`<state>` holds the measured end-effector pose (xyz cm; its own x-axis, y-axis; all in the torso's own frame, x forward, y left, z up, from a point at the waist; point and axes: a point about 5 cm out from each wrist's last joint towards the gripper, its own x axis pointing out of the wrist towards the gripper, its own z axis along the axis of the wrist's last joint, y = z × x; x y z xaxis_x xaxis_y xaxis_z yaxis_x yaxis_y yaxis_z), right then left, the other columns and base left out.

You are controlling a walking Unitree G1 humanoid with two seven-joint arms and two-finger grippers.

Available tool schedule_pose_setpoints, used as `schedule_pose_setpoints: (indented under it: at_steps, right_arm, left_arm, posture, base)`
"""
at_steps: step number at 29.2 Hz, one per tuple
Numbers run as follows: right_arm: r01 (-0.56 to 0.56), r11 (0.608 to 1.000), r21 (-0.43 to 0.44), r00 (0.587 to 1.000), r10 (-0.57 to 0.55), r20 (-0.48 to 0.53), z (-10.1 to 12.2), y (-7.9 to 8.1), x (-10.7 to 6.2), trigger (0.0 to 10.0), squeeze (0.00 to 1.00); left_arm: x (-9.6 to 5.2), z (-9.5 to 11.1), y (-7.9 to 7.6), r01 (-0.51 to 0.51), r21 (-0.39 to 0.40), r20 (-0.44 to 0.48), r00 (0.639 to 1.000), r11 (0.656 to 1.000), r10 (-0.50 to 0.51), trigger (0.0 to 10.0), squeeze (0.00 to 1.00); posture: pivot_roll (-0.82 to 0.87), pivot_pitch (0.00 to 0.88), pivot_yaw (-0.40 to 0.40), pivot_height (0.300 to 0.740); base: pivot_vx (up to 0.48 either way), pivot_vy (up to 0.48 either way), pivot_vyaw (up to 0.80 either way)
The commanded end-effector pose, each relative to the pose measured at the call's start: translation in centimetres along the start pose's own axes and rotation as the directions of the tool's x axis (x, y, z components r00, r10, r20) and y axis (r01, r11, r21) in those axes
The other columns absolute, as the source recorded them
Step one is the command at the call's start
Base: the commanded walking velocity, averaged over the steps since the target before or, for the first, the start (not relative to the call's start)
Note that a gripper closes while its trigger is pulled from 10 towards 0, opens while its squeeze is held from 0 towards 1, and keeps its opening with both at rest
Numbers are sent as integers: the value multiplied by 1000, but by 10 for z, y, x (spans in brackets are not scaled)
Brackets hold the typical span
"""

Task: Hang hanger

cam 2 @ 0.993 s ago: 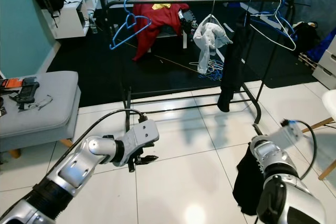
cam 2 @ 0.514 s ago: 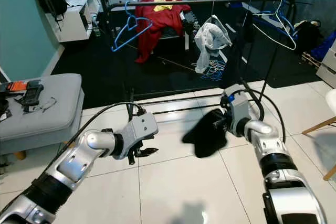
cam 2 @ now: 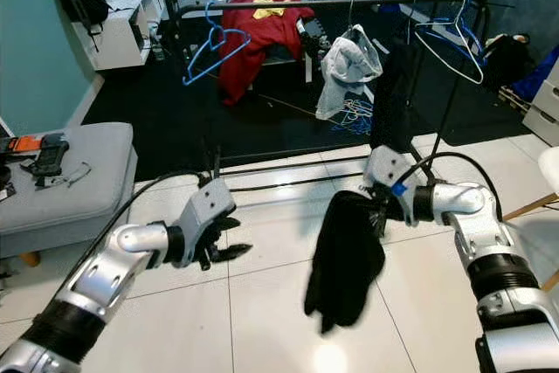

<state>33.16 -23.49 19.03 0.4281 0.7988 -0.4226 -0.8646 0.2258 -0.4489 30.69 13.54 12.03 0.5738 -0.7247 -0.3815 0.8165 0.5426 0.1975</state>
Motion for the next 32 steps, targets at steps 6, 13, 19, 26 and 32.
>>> schedule_pose_setpoints:
  at_steps: [6,13,19,26,32]
  right_arm:
    - [-199,971,-131,979,203,17,22,2,1,0,0]
    - [-76,993,-86,979,58,-194,6,-9,22,0,0]
    - [443,807,390,891,-351,-288,-38,-23,17,0,0]
    - [537,676,505,843,-411,-346,-57,-12,17,0,0]
    - [502,709,495,865,-398,-306,-43,-21,25,0,0]
  left_arm:
    - [-10,-3,3,19,-143,73,997,990,-8,10000,0]
    - [7,-8,5,-84,-281,71,992,956,108,10000,0]
    - [9,-13,18,-245,-231,-16,969,942,248,10000,0]
    - [14,38,7,-76,-189,221,968,979,118,10000,0]
    - [26,64,-5,54,-114,284,959,992,-20,10000,1000]
  posture:
    - [-152,78,-21,740]
    - [-160,75,-38,740]
    - [-146,75,-42,740]
    - [-147,73,-19,740]
    - [-159,70,-9,740]
  base:
    - [0,0,0]
    - [0,0,0]
    - [0,0,0]
    - [0,0,0]
    - [0,0,0]
